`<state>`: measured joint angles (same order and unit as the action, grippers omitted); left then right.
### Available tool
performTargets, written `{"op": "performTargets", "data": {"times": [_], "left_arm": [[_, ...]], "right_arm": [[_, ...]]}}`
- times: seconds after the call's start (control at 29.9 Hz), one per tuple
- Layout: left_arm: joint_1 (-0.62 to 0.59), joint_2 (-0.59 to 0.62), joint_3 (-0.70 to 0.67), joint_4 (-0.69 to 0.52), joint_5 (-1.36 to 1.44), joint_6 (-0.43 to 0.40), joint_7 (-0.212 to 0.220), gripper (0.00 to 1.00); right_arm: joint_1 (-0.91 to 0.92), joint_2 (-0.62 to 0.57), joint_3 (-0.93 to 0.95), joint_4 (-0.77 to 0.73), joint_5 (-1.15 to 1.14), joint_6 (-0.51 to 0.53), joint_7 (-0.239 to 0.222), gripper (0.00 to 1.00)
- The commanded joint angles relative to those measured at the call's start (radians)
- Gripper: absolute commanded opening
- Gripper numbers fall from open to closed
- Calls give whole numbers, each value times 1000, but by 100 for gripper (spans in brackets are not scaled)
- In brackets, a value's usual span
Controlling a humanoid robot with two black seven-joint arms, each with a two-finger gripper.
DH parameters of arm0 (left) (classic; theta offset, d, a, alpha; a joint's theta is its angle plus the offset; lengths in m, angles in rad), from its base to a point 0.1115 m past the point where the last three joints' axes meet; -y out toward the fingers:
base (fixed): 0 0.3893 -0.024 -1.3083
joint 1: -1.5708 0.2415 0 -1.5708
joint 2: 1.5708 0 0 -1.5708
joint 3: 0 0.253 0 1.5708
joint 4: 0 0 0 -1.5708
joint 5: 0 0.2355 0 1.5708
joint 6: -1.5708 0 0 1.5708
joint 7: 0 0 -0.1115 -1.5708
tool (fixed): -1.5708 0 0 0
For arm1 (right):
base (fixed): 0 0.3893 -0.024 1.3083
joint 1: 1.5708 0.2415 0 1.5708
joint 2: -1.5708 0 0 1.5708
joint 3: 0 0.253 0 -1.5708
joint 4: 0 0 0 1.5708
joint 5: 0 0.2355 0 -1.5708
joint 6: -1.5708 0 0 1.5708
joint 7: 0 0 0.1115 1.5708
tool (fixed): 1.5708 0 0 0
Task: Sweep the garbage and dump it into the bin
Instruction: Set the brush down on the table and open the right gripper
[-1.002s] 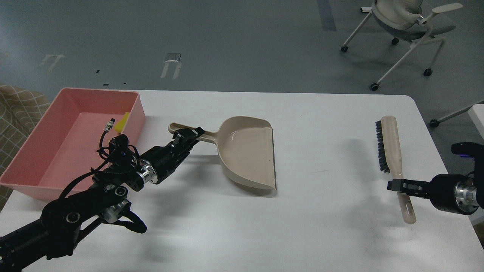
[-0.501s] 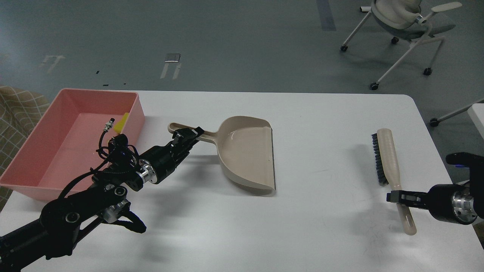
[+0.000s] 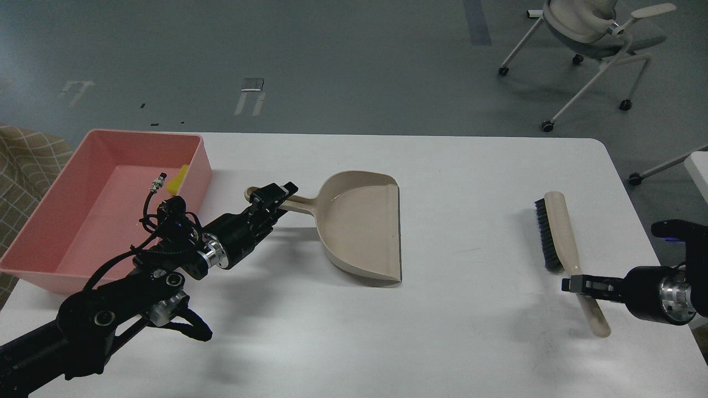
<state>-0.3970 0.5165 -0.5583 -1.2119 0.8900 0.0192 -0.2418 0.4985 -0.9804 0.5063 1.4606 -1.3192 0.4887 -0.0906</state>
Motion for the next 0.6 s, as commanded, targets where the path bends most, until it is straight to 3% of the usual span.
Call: {"op": "performTargets", "data": {"times": [0.0, 0.23, 0.57], "left_arm": [[0, 10, 0, 0, 0, -1, 3, 71], [1, 39, 0, 0, -2, -2, 1, 74], [3, 91, 1, -12, -11, -10, 4, 88]], "right_arm": [[0, 0, 3, 1, 2, 0, 0, 59], [2, 0, 5, 3, 2, 0, 0, 63], [0, -8, 72, 7, 6, 0, 3, 65]]}}
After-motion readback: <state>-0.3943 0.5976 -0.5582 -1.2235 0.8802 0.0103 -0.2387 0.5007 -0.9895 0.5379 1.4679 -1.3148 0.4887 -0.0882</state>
